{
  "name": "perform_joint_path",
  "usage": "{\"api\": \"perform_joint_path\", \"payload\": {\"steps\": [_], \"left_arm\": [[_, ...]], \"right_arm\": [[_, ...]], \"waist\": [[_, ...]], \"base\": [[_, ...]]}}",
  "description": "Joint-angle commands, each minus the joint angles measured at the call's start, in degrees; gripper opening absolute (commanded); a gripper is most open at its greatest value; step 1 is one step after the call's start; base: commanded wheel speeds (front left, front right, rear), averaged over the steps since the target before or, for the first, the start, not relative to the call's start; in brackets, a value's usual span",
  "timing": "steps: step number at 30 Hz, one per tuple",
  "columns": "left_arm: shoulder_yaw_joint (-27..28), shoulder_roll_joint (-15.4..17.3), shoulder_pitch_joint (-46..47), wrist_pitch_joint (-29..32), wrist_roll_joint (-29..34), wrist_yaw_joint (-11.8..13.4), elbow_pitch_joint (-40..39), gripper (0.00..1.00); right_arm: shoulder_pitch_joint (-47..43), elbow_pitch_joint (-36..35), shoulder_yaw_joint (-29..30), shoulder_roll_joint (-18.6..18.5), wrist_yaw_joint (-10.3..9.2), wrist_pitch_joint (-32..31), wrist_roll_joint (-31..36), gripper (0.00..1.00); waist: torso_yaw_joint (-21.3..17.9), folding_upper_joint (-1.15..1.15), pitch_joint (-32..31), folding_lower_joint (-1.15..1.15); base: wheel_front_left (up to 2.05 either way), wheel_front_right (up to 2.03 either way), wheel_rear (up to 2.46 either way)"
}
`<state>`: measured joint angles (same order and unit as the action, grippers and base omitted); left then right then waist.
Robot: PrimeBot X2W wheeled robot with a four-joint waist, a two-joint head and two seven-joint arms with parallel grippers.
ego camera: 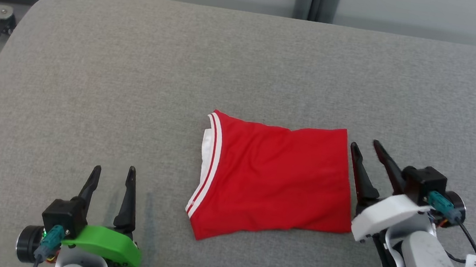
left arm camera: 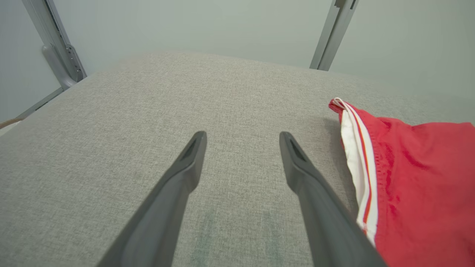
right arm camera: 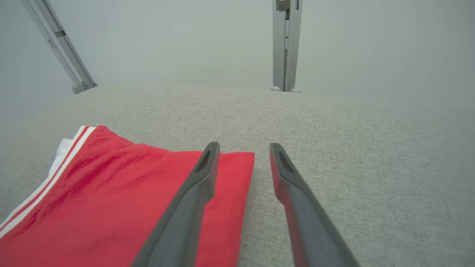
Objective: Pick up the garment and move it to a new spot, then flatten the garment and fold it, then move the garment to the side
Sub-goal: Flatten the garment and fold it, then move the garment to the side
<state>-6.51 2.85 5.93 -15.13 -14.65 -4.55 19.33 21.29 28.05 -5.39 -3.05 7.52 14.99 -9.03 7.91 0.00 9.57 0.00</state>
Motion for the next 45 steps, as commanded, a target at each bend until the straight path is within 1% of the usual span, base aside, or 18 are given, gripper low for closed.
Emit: {"api": "perform_joint_path", "payload": {"steps": [1, 5, 12, 17, 22, 26, 34, 38, 41, 42, 44, 45], "left_arm": [[0.41, 0.16, -0.63, 0.02, 0.37, -0.30, 0.12, 1.00], [1.15, 0.16, -1.63, 0.02, 1.38, -0.52, 0.47, 1.00], [1.89, 0.17, -4.48, 0.02, 3.00, -0.72, 1.10, 1.00], [1.82, 0.16, -6.45, 0.02, 2.68, -0.21, 1.28, 1.00], [1.45, 0.16, -7.60, 0.02, 2.22, 0.23, 0.94, 1.00], [0.96, 0.16, -6.68, 0.02, 1.86, 0.25, 0.70, 1.00], [-0.25, 0.17, -0.92, 0.02, 0.90, -0.91, 0.00, 1.00], [-0.66, 0.16, 1.19, 0.02, -0.02, -1.37, 0.70, 1.00], [-1.36, 0.16, 1.90, 0.02, 0.38, -1.60, 1.43, 1.00], [-1.76, 0.16, 2.00, 0.02, 0.45, -1.84, 1.83, 1.00], [-1.89, 0.16, 1.84, 0.02, 0.42, -1.89, 2.03, 1.00], [-1.82, 0.16, 1.58, 0.02, 0.49, -1.87, 2.06, 1.00]], "right_arm": [[-1.87, -0.47, 1.41, 0.08, -0.08, 0.24, 0.27, 1.00], [-4.57, -1.52, 5.02, 0.03, -0.08, 0.24, 0.58, 1.00], [-9.78, -1.47, 8.99, -0.01, -0.08, 0.24, -1.12, 1.00], [-12.50, -0.63, 9.00, 0.02, -0.08, 0.24, -0.85, 1.00], [-13.53, -0.17, 8.29, 0.02, -0.08, 0.24, -0.75, 1.00], [-12.25, -0.50, 7.54, 0.02, -0.08, 0.25, -0.57, 1.00], [-4.17, 1.99, 1.62, 0.02, -0.08, 0.24, -2.08, 1.00], [1.86, 6.85, -3.47, -0.04, -0.08, 0.25, -4.29, 1.00], [4.93, 11.95, -6.04, -0.01, -0.08, 0.24, -5.76, 1.00], [6.16, 16.28, -7.44, -0.03, -0.08, 0.24, -6.91, 1.00], [7.30, 20.50, -8.37, -0.07, -0.08, 0.02, -7.95, 1.00], [7.39, 22.26, -9.07, 0.01, -0.08, -0.17, -8.92, 0.58]], "waist": [[-3.08, 0.00, -1.83, 0.00], [-5.24, 0.00, -2.96, 0.00], [-7.96, 0.00, -5.86, 0.00], [-8.84, 0.00, -7.51, 0.00], [-8.73, 0.00, -8.12, 0.00], [-7.89, 0.00, -7.06, 0.00], [-3.21, 0.00, 0.75, 0.00], [-1.10, 0.00, 3.76, 0.00], [0.26, 0.00, 4.33, 0.00], [1.14, 0.00, 4.09, 0.00], [1.72, 0.00, 3.74, 0.00], [1.84, 0.00, 3.56, 0.00]], "base": [[0.00, 0.00, 0.00], [0.00, 0.00, 0.00], [0.00, 0.00, 0.00], [0.00, 0.00, 0.00], [0.00, 0.00, 0.00], [0.00, 0.00, 0.00], [0.00, 0.00, 0.00], [0.00, 0.00, 0.00], [0.00, 0.00, 0.00], [0.00, 0.00, 0.00], [0.00, 0.00, 0.00], [0.00, 0.00, 0.00]]}}
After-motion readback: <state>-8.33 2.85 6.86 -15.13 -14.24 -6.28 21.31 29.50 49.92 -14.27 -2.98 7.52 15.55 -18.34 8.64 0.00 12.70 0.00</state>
